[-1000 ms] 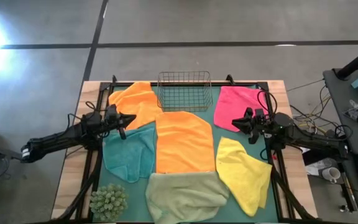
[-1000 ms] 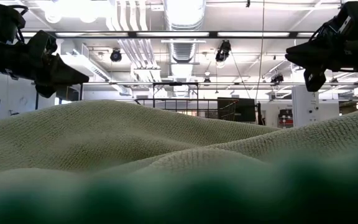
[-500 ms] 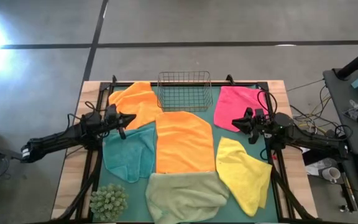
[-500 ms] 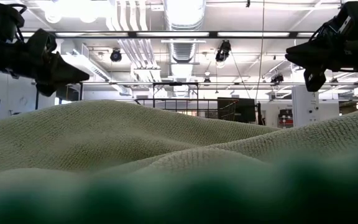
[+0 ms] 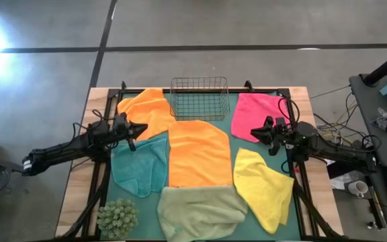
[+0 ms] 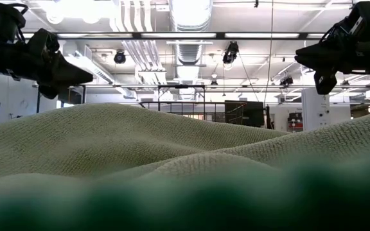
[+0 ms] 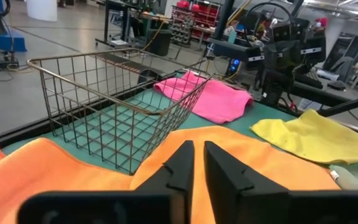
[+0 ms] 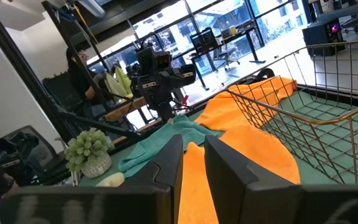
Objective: Fold microfiber towels
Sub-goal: Fold the light green microfiber cloth
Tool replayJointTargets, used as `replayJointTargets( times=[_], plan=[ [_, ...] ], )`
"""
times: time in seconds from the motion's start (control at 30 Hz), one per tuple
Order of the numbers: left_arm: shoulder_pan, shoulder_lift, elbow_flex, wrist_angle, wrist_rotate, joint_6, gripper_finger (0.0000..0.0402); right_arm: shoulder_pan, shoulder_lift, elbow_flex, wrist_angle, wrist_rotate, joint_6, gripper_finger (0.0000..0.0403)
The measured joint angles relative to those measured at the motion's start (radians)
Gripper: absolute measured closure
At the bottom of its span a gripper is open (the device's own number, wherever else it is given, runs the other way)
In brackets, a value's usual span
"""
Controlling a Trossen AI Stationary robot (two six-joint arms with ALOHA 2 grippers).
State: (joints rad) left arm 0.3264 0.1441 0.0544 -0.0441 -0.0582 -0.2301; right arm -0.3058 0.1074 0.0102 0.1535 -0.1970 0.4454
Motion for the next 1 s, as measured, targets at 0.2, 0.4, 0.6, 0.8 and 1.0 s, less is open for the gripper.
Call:
replayJointTargets(
  times=[0.2,0.4,0.6,0.8,1.0],
  plan=[
    [0.000,0.002,0.000,0.043,-0.001,-0.001,0.0299,0.000,0.000,0.000,0.000,0.000,0.000,0.0344],
    [0.001,0.006,0.000,0.175,0.007,-0.137,0.0254,0.000,0.000,0.000,0.000,0.000,0.000,0.0344],
    [0.000,0.044,0.058,0.369,0.148,-0.137,0.0251,0.000,0.000,0.000,0.000,0.000,0.000,0.0344],
    [0.000,0.199,0.257,0.352,0.298,-0.050,0.0251,0.000,0.000,0.000,0.000,0.000,0.000,0.0344],
    [-0.005,0.451,0.522,0.027,0.449,0.048,0.0251,0.000,0.000,0.000,0.000,0.000,0.000,0.0344]
  ],
)
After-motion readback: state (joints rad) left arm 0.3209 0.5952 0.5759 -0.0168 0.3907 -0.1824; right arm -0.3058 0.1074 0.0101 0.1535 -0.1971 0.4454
